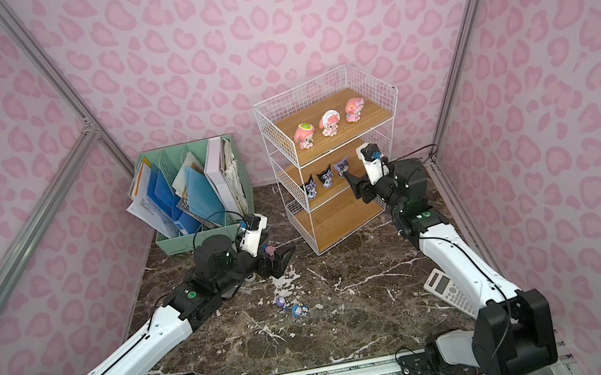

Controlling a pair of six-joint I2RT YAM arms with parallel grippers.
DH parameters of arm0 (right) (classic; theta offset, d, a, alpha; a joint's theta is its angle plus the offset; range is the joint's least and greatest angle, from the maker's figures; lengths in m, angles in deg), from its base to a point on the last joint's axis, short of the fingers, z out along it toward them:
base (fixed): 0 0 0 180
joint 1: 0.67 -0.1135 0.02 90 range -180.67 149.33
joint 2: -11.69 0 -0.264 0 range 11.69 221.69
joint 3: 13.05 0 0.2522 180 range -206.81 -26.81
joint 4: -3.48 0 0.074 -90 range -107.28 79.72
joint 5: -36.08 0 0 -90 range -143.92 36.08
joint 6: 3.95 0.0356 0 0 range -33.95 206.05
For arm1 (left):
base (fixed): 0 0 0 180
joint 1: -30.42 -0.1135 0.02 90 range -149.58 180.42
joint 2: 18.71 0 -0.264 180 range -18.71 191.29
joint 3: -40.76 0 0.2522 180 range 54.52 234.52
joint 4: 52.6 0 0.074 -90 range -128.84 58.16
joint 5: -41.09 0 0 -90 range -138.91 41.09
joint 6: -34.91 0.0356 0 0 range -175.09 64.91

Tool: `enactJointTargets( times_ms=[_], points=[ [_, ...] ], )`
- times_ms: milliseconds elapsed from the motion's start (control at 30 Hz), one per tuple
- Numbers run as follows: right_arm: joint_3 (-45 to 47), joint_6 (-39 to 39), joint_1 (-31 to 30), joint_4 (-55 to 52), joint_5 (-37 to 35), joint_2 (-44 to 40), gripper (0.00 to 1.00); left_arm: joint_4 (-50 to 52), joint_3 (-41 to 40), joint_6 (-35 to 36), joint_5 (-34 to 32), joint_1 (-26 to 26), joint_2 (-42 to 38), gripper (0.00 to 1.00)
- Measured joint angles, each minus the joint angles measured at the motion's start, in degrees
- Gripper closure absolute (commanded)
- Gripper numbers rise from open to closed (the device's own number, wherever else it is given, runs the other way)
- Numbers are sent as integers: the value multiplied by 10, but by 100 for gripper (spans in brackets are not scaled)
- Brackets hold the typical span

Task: Organize plastic toys on shelves
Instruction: Place the plastic toy on the shelf, then pick up the plastic toy at the center of the board.

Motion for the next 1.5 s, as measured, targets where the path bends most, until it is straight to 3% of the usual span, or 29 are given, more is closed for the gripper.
enactJointTargets(
  times_ms=[300, 500, 767, 1067, 1500],
  points=[
    [97, 35, -183, -125, -68, -74, 34, 109, -106, -98, -108, -7, -67, 2],
    [85, 19, -348, -235, -137, -6, 40, 163, -169, -183, -167, -32, -122, 2],
    [62, -65, -513, -316, -239, 95, 43, 184, -210, -246, -190, -64, -142, 2],
    [75, -143, -583, -261, -337, 166, 52, 163, -233, -264, -167, -105, -144, 2],
    [67, -175, -607, -214, -369, 252, 58, 155, -231, -261, -165, -117, -138, 2]
  ],
)
